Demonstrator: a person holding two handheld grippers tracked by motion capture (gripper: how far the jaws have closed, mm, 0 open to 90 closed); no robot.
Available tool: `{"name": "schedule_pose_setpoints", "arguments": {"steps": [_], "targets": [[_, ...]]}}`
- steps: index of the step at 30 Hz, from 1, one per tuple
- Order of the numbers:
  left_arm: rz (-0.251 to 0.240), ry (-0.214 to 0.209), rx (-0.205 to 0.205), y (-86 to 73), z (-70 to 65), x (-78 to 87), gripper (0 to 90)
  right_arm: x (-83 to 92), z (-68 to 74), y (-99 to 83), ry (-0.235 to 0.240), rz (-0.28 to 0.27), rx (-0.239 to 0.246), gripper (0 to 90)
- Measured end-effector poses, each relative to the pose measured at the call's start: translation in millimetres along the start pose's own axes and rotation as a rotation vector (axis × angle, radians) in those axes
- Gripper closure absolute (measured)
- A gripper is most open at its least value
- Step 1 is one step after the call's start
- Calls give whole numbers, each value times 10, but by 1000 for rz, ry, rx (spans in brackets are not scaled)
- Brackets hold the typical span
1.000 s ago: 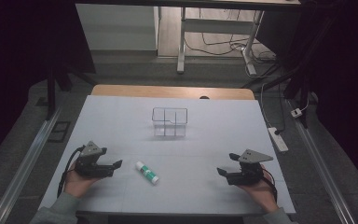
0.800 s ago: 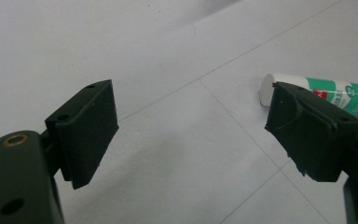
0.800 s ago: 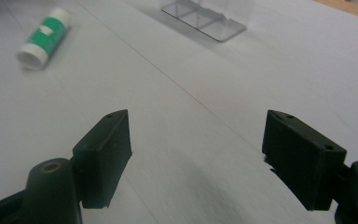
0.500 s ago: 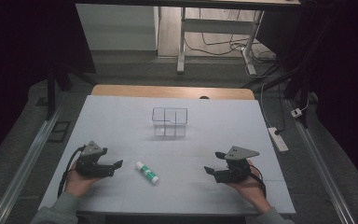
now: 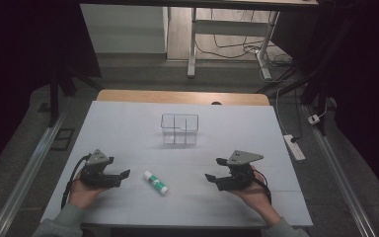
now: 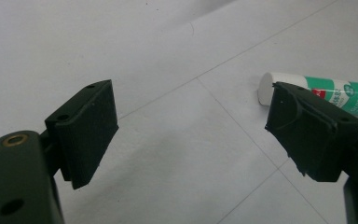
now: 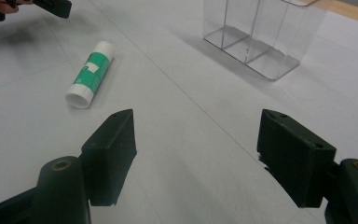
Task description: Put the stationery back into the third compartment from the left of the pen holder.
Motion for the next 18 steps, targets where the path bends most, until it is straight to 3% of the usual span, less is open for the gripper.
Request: {"name": "schedule_pose_setpoints", "arguments": {"steps": [9,12,18], "targets": [[6,-2,-2,-5,2,-12,158,-111,82,69,22,6,12,274],[9,1,-4,-10,7,-18,157,-164,119,122,54,2,-9,275],[10,5,-4,-10,14,-18,158,-233,245,241,86,2,3,278]]}}
Point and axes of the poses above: each handheld gripper's, and its own axes: x roughly backward along the jaws, y roughly out of its top, z roughly to its left, the point moved 7 cm from there along -x, roughly forward along the jaws, and after that the axes turned 13 degrees about -x, right-handed, at the moved point
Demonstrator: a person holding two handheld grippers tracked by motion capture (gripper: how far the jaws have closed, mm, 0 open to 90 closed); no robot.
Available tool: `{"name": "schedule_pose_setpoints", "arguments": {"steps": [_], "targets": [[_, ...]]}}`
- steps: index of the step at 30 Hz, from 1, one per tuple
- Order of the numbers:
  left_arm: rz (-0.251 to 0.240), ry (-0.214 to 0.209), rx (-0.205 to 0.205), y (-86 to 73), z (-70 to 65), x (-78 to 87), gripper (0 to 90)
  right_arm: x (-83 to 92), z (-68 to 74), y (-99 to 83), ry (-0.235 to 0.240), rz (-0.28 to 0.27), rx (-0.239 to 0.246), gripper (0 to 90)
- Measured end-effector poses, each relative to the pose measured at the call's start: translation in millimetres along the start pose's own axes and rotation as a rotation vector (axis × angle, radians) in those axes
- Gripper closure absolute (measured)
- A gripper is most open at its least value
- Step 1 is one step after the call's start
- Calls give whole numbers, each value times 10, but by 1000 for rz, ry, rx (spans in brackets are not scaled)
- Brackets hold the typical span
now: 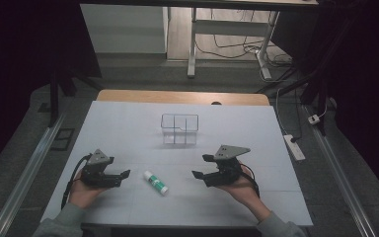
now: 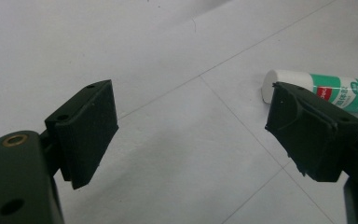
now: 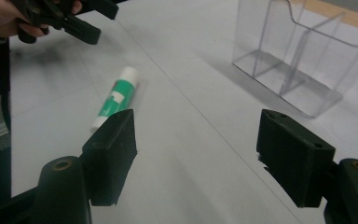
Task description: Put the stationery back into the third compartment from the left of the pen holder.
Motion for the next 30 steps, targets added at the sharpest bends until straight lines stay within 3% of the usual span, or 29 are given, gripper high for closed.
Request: {"name": "schedule_pose_setpoints", "arguments": {"steps": [17,22,27,30], "targets": [[1,2,-10,3,-1,-14,160,-408,254,143,55,54,10,283],[6,5,-10,-2,3,-24,161,-459,281,177,59,98,7,282],[7,6,-9,-2,6,-24,161,-440,359,328,79,68,-1,291],[10,7,-10,-4,5,-28,161,-467,375,348,75,79,4,289]]}}
Point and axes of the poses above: each handheld gripper's, and its own axes: x roughly backward along the jaws, y roughly out of its top, z roughly to its left, the point moved 7 cm from there along -x, roughly forward along the jaws, and after that the axes turned 13 degrees about -x, right-handed, at the moved point
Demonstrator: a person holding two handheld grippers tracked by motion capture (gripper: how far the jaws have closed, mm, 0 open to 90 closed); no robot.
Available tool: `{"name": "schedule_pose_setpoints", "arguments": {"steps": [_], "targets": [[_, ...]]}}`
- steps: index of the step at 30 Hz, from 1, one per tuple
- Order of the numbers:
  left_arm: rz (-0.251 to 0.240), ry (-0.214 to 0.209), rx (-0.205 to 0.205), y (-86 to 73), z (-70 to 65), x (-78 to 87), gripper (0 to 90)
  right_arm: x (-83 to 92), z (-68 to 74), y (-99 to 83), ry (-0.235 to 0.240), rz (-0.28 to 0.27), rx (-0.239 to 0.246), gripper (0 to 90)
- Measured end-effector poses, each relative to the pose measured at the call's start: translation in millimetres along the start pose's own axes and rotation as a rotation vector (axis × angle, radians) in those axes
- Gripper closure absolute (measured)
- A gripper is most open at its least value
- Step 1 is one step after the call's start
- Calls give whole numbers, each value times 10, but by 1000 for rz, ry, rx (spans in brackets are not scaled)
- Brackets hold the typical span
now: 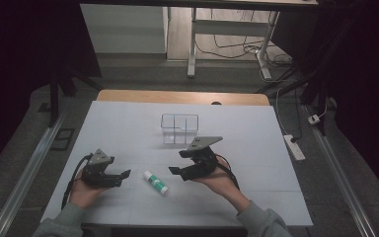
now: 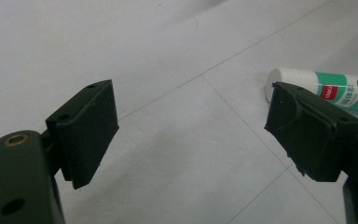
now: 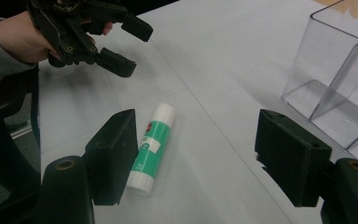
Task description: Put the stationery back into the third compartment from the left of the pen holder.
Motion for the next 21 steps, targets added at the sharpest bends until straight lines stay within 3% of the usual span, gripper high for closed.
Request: {"name": "schedule_pose_setpoints", "arguments": {"steps": [3,5,13,21], "targets": [[3,-2,-1,-1,-5,-5,160,-70,103,62,30,6,25,296],[0,1,-2,2,-2,-1,160,-119,122,58,21,23,39,298],[1,-5,2,0,-4,-6,161,-292,121,42,12,77,19,293],[6,-6,0,-5,-6,-8,161,-442,171,98,20,89,18,297]]}}
Point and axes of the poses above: each handheld gripper's, and its own axes: x roughly backward along the jaws, y roughly out of its top, z roughly to its left, the point moved 7 cm from there along -x, roughly forward along the jaws, and after that the axes turned 13 degrees about -x, right-handed, at the moved point
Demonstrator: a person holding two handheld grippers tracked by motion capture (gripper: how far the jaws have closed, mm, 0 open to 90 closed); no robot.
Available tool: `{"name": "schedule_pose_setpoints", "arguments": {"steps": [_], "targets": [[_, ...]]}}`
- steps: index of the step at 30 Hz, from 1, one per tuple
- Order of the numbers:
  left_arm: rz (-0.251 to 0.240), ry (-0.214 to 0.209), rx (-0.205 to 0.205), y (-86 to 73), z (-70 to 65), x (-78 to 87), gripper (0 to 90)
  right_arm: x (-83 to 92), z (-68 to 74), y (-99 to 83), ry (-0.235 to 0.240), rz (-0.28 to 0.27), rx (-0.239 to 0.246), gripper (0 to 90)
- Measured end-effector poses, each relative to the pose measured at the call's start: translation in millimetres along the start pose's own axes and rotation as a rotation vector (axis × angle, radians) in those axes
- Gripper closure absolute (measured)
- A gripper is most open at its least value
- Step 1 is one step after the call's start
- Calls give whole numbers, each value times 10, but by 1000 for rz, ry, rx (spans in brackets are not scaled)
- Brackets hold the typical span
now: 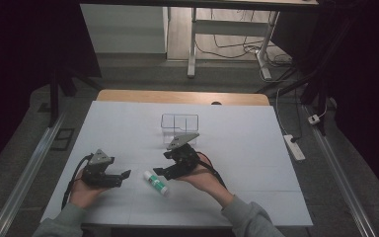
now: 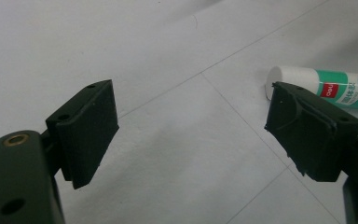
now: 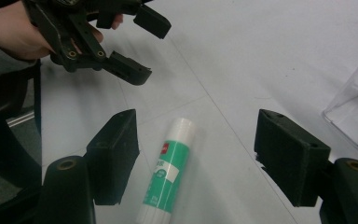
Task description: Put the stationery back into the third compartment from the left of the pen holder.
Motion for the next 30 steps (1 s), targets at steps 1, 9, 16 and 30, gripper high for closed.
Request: {"name": "schedule_pose_setpoints", "arguments": {"steps": [1,9,16,30], "targets": [[1,-2,-2,0,0,-1,161,-22,0,-3,2,4,-2,297],[-2,1,-1,-1,5,3,161,-155,27,-28,13,51,-12,295],[-10,2,4,8,8,11,162,-200,71,57,43,66,-8,293],[-11,-6,-1,12,-1,2,164,-543,39,-103,2,188,8,307]]}}
Point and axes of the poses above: each handheld gripper's, and its own axes: x roughly backward along the jaws, y roughly out of its top, z roughly to its left, the point moved 7 cm from there along -x, roughly forward along the jaws, and after that the axes turned 13 degrees about -x, right-handed, at the moved point
